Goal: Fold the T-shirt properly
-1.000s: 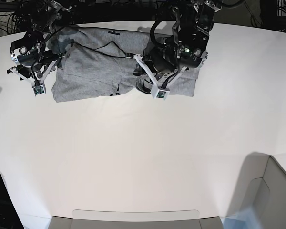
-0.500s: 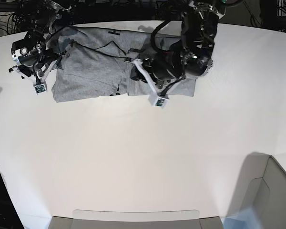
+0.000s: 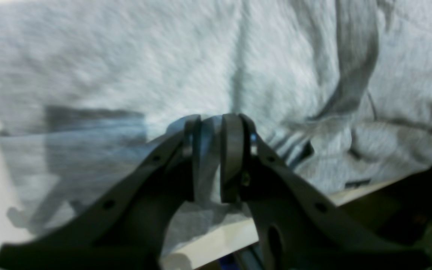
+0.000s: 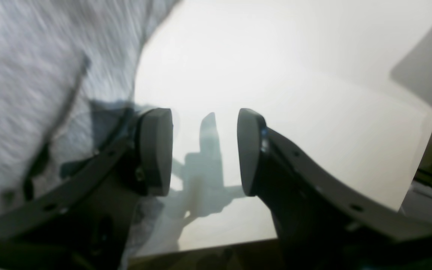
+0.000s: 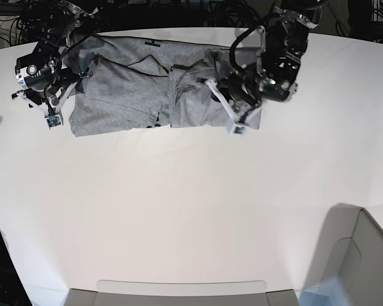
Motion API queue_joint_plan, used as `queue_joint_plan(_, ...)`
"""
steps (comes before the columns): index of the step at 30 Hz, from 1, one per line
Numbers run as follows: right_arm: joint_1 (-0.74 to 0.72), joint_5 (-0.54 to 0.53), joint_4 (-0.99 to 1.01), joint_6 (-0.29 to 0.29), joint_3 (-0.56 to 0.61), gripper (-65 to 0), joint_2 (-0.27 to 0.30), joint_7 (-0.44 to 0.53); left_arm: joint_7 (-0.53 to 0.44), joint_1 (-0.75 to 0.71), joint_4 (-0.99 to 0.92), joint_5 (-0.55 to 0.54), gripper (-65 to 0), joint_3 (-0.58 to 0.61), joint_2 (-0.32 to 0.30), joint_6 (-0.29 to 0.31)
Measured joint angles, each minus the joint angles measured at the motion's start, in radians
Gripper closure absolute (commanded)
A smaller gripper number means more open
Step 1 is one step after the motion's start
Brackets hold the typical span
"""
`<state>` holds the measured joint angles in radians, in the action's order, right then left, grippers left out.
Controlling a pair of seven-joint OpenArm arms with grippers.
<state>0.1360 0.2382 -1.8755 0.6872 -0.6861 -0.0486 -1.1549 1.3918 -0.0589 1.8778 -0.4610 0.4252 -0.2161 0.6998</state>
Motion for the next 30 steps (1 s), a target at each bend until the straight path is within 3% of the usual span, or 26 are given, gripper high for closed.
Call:
queue_joint_plan(4,0.0,0.001,0.0,0.0,0.002,-28.0,0.0,-0.001,0.006,0.001,0.0,-0.011,-7.8,0.174,0.006,0.0)
queue_joint_plan(10,0.001,0.001,0.002,0.0,0.001,-28.0,0.001,-0.001,0.01,0.115,0.0,0.003,-7.6,0.309,-0.022,0.0)
queue_joint_plan(14,-0.005,0.0,0.005,0.0,0.001,-28.0,0.001,0.003,0.011,0.16,0.0,0.003,-7.5,0.324,-0.018,0.0)
queue_joint_plan(20,-0.002,-0.01,-0.005,0.0,0.001,-28.0,0.0,-0.002,0.018,0.161,0.01,-0.004,-7.5,0.13,-0.014,0.0)
queue_joint_plan(23,-0.006,-0.093,-0.084,0.0,0.001,-28.0,-0.002,-0.014,0.013,0.153,0.043,0.006,-7.5,-0.003,0.0,0.0)
queue_joint_plan(25,-0.015,-0.146,-0.146,0.0,0.002,-28.0,-0.001,-0.065,-0.005,0.126,0.078,0.007,-7.5,-0.074,0.005,0.0)
queue_joint_plan(29,-0.069,-0.213,-0.173,0.0,-0.005,-28.0,0.008,-0.259,0.019,0.087,0.084,0.004,-7.5,-0.116,0.003,0.0)
queue_joint_plan(30,-0.086,-0.217,-0.17,0.0,-0.013,-28.0,0.018,-0.254,0.018,0.082,0.084,0.003,-7.5,-0.116,0.002,0.0)
